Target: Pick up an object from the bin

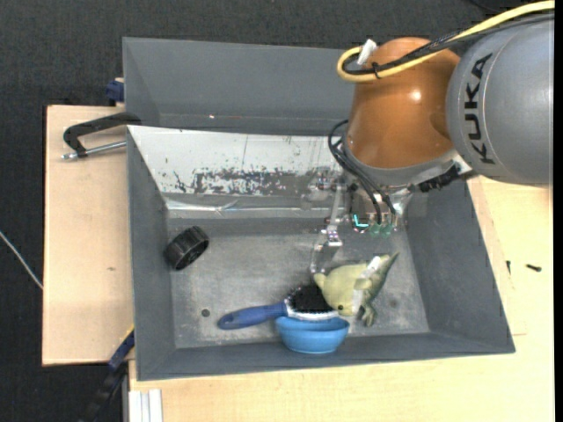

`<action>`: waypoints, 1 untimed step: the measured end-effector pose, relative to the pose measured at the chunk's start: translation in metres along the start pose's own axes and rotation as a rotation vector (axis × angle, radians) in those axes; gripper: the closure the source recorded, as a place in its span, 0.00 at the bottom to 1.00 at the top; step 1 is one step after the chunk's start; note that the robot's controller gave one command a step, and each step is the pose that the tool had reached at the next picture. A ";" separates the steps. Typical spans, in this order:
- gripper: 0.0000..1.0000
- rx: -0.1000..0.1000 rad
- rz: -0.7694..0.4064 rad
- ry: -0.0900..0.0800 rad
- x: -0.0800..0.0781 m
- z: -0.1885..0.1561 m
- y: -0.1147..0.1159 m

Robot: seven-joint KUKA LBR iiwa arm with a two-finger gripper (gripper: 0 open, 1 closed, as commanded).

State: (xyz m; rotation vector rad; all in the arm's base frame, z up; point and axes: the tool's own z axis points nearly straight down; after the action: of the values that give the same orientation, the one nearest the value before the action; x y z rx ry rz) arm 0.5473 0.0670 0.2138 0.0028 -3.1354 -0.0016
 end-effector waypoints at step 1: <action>0.00 0.002 -0.202 -0.002 0.032 0.068 -0.052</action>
Offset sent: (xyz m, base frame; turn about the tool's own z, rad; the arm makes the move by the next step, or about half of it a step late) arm -0.0316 -0.0519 -0.0679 -0.2040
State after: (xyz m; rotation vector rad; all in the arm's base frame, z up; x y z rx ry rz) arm 0.5154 0.0146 0.1455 0.3186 -3.1217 -0.0001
